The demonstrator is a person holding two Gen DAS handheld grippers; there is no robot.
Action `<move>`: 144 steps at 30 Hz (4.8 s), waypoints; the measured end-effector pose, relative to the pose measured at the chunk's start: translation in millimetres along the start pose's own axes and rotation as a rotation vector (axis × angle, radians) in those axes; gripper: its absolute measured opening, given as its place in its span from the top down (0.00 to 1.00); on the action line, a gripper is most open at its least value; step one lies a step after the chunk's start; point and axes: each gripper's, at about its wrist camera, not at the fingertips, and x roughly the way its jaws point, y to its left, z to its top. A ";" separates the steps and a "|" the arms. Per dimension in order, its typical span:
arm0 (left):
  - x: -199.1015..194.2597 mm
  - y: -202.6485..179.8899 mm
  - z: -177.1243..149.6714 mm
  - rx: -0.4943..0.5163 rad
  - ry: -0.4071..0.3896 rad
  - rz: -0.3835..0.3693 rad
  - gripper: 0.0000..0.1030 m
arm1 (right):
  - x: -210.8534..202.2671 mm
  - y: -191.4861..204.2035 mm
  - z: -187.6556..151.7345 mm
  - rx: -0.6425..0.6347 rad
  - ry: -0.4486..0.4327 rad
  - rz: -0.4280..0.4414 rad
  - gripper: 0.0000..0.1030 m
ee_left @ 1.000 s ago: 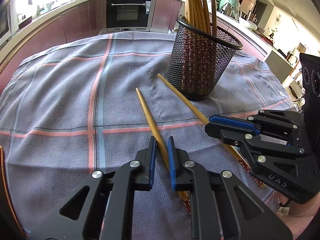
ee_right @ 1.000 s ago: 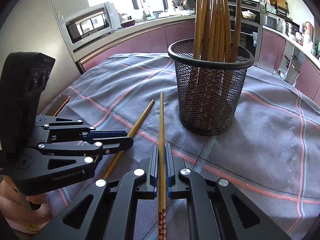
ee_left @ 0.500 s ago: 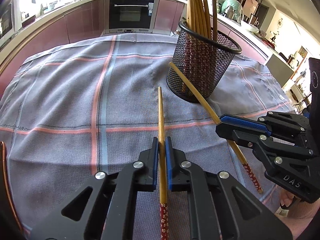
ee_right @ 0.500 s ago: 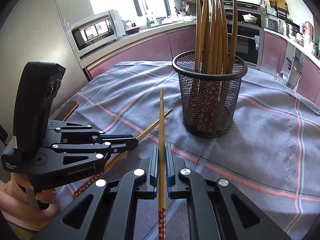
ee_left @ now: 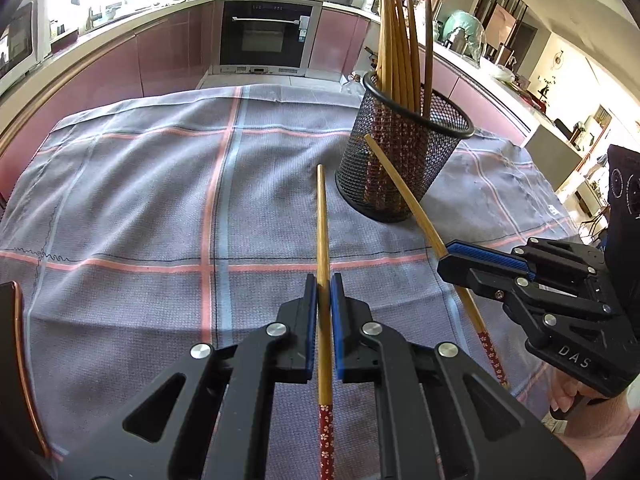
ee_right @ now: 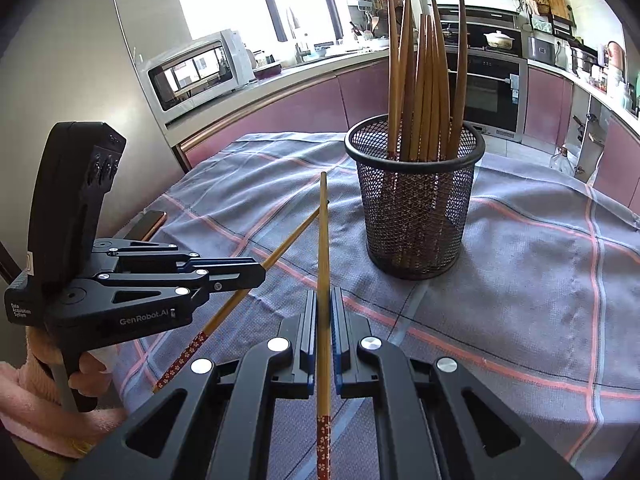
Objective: Organize utensils
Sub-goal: 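Lift the chopstick upright over the mesh cup with the left gripper while the right gripper lifts its chopstick, then lower the chopstick into the mesh cup with the left gripper while the right gripper lowers its chopstick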
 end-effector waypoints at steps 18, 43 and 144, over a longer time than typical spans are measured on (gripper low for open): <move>-48.6 -7.4 15.2 0.003 -0.121 -0.070 0.93 | -32.1 -1.0 16.7 0.003 -0.125 0.008 0.95; -89.5 -7.1 39.3 -0.018 -0.245 -0.179 0.93 | -67.3 -14.3 46.2 0.002 -0.272 -0.038 0.95; -24.0 -74.6 154.5 0.149 -0.187 -0.061 0.92 | -10.3 -39.4 113.4 -0.008 -0.195 -0.151 0.94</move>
